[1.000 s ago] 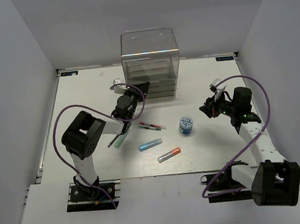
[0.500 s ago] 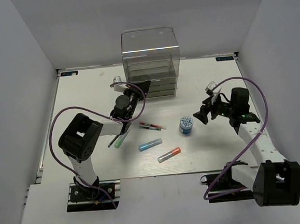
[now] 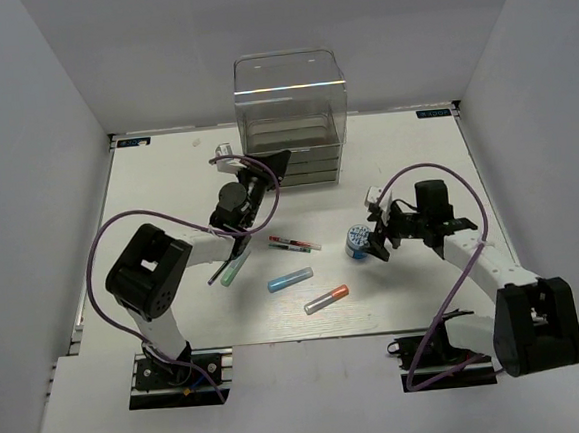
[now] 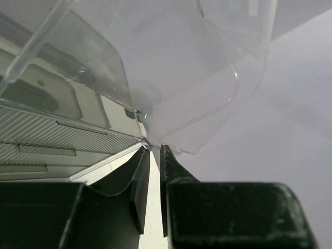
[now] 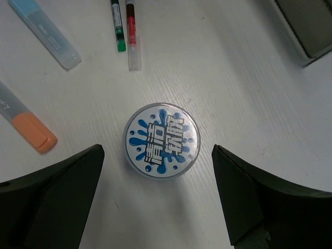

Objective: Sort the stationery into containers
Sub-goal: Open the storage box at the center of the board, then pick up the stationery from the center of the board, then place the stationery in the storage box.

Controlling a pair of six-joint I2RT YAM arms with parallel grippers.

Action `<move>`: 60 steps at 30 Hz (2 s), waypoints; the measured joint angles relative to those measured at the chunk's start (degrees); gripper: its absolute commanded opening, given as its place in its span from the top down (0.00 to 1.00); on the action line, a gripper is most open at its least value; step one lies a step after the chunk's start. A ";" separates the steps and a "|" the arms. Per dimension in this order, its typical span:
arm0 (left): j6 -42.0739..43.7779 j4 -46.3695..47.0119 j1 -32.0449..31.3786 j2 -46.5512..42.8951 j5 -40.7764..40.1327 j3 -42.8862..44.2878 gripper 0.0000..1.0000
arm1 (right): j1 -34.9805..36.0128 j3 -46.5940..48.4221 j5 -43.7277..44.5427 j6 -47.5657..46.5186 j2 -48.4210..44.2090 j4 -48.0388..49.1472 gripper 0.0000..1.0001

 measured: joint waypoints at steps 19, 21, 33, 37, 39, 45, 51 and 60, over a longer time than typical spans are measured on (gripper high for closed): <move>0.83 0.02 0.00 -1.55 0.35 0.00 0.74 | 7.32 0.63 9.99 -2.25 8.44 1.68 0.23; 0.83 -0.02 0.00 -1.62 0.37 0.00 0.74 | 7.67 0.63 10.64 -2.10 8.41 2.21 0.41; 0.85 -0.46 -0.13 -3.26 0.48 0.00 0.74 | 10.43 3.37 12.76 -7.39 8.02 -1.16 0.86; 0.94 -0.85 -0.15 -3.76 0.50 0.00 0.74 | 11.74 9.62 14.10 -11.04 8.09 -4.48 0.92; 1.07 -1.18 -0.15 -3.91 0.52 0.00 0.74 | 12.57 14.03 15.04 -13.00 8.48 -5.99 0.94; 1.33 -1.92 -0.15 -4.07 0.50 0.02 0.74 | 14.62 25.46 18.14 -16.04 12.90 -7.28 1.00; 1.44 -2.21 -0.15 -4.50 0.50 0.02 0.74 | 16.92 31.15 21.64 -17.77 16.50 -9.40 1.00; 1.44 -3.67 -0.15 -4.81 0.46 0.35 0.74 | 20.22 32.09 25.09 -26.16 16.02 -9.68 1.00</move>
